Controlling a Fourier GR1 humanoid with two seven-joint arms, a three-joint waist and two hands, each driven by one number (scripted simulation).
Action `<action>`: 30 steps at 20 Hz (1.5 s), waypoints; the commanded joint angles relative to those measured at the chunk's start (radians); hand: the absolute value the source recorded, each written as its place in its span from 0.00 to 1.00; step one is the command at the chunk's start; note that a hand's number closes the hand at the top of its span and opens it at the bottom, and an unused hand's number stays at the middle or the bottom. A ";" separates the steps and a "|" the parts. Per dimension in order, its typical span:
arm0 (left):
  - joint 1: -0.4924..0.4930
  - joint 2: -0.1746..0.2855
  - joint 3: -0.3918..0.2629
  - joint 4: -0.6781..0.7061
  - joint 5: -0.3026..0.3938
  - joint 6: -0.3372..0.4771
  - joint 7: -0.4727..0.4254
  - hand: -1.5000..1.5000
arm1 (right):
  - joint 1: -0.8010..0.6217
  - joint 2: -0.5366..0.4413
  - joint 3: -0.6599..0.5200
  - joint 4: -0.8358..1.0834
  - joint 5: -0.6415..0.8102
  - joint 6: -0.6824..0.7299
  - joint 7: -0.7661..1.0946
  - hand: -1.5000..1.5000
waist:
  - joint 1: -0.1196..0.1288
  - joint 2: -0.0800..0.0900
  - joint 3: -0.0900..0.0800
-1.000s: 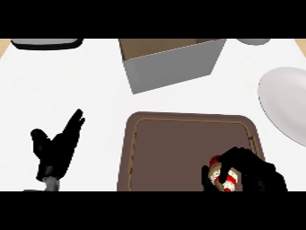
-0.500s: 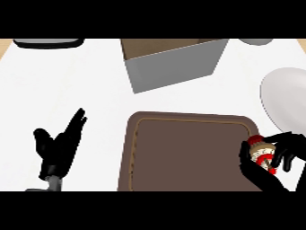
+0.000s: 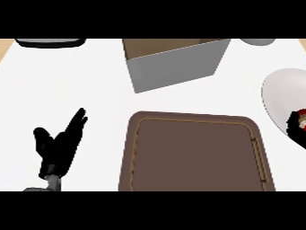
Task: Pick the cupcake from the tray and place it in the plate
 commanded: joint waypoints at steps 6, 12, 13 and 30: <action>-0.004 -0.039 -0.024 0.053 -0.021 0.003 0.012 0.50 | -0.349 -0.155 -0.231 0.576 -0.222 0.061 -0.304 1.00 | 0.018 0.010 -0.006; 0.033 -0.021 -0.016 -0.002 -0.024 -0.008 0.018 0.50 | -0.493 -0.206 -0.328 0.987 -0.298 0.105 -0.604 1.00 | 0.029 0.012 -0.005; -0.036 -0.001 0.008 0.010 0.001 -0.029 0.072 0.50 | -0.511 -0.223 -0.341 1.053 -0.290 0.099 -0.639 1.00 | 0.028 0.014 -0.004; -0.022 -0.022 -0.002 0.017 -0.012 -0.037 0.033 0.50 | -0.646 -0.282 -0.423 1.413 -0.372 0.411 -0.832 0.00 | 0.042 0.024 0.000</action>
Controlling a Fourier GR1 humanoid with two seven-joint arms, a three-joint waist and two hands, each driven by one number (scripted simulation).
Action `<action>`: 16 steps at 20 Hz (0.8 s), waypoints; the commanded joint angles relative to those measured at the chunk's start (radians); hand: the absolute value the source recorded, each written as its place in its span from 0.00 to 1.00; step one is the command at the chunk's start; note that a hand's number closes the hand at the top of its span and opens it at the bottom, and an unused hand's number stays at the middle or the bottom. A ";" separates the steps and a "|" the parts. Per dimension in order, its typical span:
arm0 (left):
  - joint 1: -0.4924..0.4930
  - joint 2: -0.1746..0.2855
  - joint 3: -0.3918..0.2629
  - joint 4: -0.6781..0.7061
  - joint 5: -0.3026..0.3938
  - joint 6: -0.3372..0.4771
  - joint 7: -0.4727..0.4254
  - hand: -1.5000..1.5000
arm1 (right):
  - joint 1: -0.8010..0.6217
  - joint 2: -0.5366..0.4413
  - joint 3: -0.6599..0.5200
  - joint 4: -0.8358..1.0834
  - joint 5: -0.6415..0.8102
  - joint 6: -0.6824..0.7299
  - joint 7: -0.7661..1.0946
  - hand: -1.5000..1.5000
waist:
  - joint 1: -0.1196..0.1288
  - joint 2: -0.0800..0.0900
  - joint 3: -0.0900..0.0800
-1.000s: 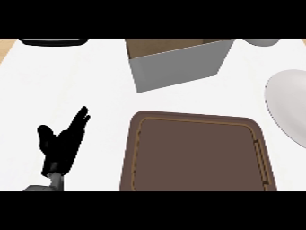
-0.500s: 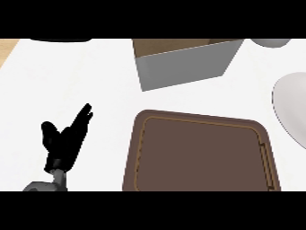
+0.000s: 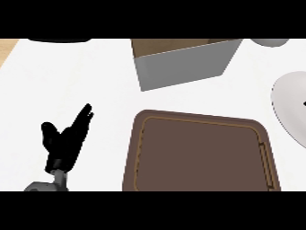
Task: Pick the cupcake from the tray and place it in the plate
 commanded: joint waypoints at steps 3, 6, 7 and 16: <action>0.025 -0.030 -0.024 0.046 -0.028 0.020 -0.005 0.50 | -0.038 -0.037 -0.139 0.076 -0.136 0.098 -0.106 0.00 | -0.017 -0.001 -0.006; 0.079 -0.014 -0.017 0.011 -0.013 -0.008 -0.031 0.50 | -0.042 -0.101 -0.160 0.132 -0.150 0.151 -0.092 0.00 | -0.012 -0.003 -0.007; -0.018 -0.008 -0.003 0.018 -0.020 0.009 0.032 0.50 | -0.028 -0.100 -0.172 0.149 -0.163 0.182 -0.115 0.00 | -0.019 -0.002 -0.006; -0.020 0.001 0.030 0.040 0.001 -0.007 0.053 0.50 | 0.158 -0.227 -0.159 0.183 -0.176 0.602 -0.213 0.00 | -0.038 -0.008 -0.007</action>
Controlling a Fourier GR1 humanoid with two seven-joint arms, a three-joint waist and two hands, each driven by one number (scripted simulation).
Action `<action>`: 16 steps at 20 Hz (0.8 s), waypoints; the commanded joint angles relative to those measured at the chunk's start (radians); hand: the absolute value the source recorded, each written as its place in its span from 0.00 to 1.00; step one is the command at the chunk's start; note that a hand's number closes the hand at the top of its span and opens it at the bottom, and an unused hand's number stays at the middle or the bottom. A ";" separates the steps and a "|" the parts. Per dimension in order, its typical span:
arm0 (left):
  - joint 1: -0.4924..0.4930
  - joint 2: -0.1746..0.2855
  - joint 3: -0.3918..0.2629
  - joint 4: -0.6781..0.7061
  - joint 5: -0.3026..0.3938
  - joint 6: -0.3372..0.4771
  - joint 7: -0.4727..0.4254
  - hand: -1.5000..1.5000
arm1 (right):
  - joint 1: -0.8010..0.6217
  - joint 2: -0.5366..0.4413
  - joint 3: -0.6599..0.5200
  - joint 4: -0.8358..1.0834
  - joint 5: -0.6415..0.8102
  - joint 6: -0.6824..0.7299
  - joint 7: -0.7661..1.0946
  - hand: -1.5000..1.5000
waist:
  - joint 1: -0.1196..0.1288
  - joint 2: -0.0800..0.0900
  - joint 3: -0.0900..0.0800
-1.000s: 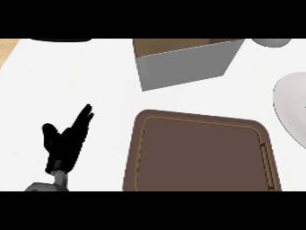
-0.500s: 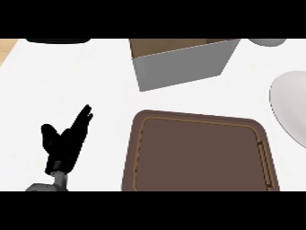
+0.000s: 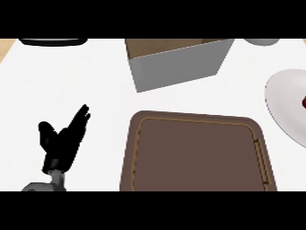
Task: Pick the cupcake from the tray and place it in the plate
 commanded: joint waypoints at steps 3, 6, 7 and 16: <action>0.044 0.020 0.015 -0.003 0.015 -0.033 0.007 0.50 | 0.101 -0.047 0.020 0.017 0.007 0.196 -0.091 0.00 | -0.001 0.002 -0.005; 0.050 -0.015 -0.011 -0.009 -0.013 -0.006 -0.007 0.50 | 0.195 -0.046 0.045 0.012 0.033 0.187 -0.170 0.00 | -0.007 0.001 -0.006; 0.003 -0.035 -0.012 0.002 -0.021 0.025 0.034 0.50 | 0.215 -0.048 0.055 -0.020 0.037 0.188 -0.198 0.00 | -0.016 -0.001 -0.007; 0.040 -0.025 0.013 0.055 -0.023 -0.019 -0.045 0.50 | 0.317 -0.013 0.087 -0.042 0.046 0.151 -0.280 0.00 | -0.016 -0.003 -0.008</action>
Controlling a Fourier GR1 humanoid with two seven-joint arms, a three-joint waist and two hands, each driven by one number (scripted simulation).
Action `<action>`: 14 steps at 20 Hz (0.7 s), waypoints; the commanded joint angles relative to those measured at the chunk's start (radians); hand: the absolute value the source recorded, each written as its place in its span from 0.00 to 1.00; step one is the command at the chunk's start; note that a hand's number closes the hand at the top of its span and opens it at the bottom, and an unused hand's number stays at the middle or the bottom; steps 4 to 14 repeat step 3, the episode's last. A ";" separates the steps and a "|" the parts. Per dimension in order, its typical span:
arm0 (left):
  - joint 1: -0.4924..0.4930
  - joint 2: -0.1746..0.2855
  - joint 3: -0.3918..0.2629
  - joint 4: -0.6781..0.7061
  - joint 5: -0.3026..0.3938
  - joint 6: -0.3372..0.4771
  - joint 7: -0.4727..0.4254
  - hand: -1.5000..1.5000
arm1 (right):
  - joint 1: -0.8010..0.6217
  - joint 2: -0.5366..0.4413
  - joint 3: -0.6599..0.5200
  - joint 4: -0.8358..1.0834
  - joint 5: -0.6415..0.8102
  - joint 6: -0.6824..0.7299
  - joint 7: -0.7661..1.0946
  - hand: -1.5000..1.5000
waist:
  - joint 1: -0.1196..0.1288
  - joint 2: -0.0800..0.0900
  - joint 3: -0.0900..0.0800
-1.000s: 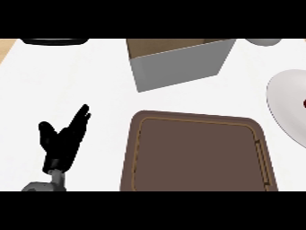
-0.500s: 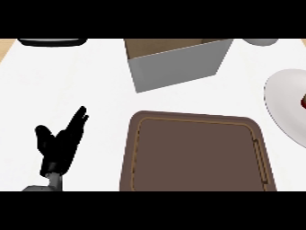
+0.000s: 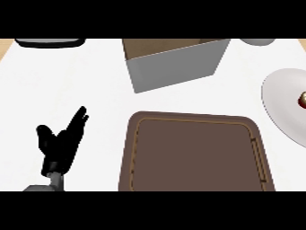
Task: Pick the cupcake from the tray and place it in the plate
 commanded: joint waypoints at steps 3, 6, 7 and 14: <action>0.026 -0.029 -0.008 0.077 -0.012 -0.006 -0.026 0.50 | 0.083 0.045 0.009 -0.018 -0.014 0.042 -0.130 0.00 | -0.007 0.004 -0.005; 0.026 -0.029 -0.008 0.077 -0.012 -0.006 -0.026 0.50 | 0.083 0.045 0.009 -0.018 -0.014 0.042 -0.130 0.00 | -0.007 0.004 -0.005; 0.026 -0.029 -0.008 0.077 -0.012 -0.006 -0.026 0.50 | 0.083 0.045 0.009 -0.018 -0.014 0.042 -0.130 0.00 | -0.007 0.004 -0.005; 0.026 -0.029 -0.008 0.077 -0.012 -0.006 -0.026 0.50 | 0.083 0.045 0.009 -0.018 -0.014 0.042 -0.130 0.00 | -0.007 0.004 -0.005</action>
